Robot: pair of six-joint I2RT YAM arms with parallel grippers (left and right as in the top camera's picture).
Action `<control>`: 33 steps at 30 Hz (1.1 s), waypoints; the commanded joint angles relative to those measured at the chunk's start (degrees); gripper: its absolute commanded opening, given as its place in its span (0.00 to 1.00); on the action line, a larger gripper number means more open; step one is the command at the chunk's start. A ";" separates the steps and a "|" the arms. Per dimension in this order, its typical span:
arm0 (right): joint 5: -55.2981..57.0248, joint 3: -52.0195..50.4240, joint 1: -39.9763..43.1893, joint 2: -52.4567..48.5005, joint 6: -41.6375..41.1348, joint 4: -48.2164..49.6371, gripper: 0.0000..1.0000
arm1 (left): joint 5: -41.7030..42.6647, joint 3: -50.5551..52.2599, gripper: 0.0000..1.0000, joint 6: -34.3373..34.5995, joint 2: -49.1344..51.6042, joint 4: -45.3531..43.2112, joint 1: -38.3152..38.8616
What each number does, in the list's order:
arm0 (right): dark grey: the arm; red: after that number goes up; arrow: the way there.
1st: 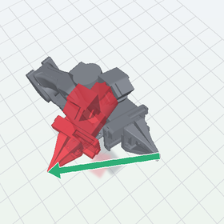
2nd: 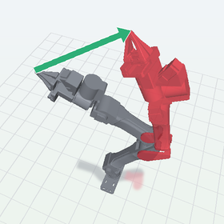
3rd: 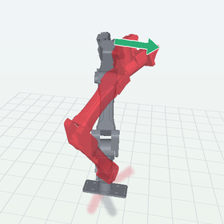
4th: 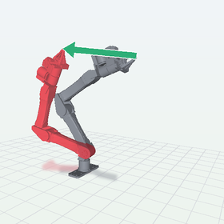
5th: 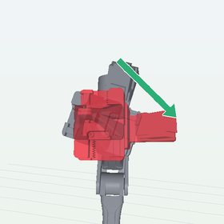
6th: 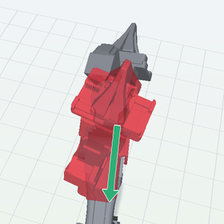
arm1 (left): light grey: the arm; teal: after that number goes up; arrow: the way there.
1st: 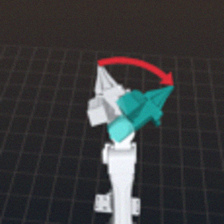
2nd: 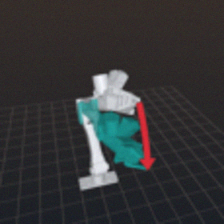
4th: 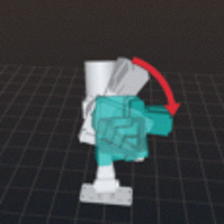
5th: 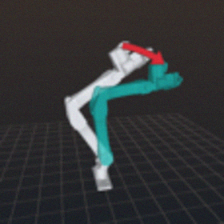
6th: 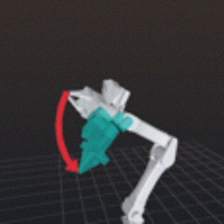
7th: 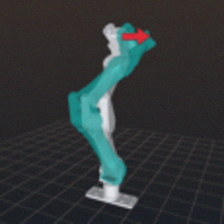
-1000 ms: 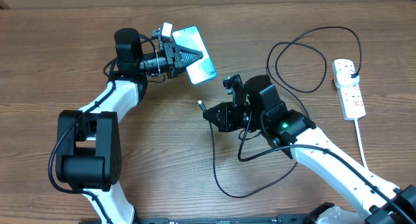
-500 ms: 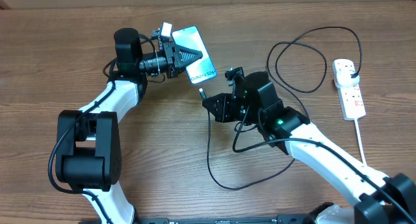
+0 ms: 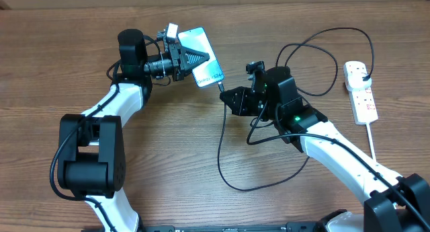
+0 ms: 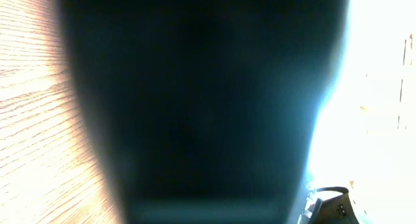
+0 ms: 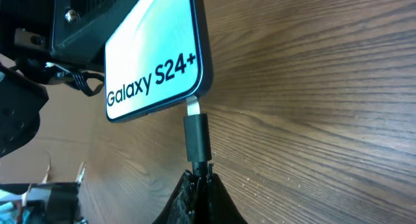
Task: Plug charger to phone and switch on socket
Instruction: 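Move the plug under the phone's bottom edge with the right gripper, then push the plug up into the phone's charging port with the right gripper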
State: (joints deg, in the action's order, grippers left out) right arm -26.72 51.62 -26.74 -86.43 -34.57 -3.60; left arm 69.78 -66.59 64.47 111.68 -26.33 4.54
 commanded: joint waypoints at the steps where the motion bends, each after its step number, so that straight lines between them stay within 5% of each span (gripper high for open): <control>1: -2.56 -0.17 -0.20 0.15 -0.15 0.55 0.04 | 0.66 -1.29 0.04 -1.51 -0.39 -0.50 0.37; 33: -4.79 -0.17 -0.31 0.15 0.09 1.88 0.04 | -1.38 -1.29 0.04 -0.07 -0.39 -0.50 1.22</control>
State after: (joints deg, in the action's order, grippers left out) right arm -32.14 51.62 -26.76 -86.43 -34.52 -2.11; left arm 68.25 -66.59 64.36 111.68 -26.30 5.45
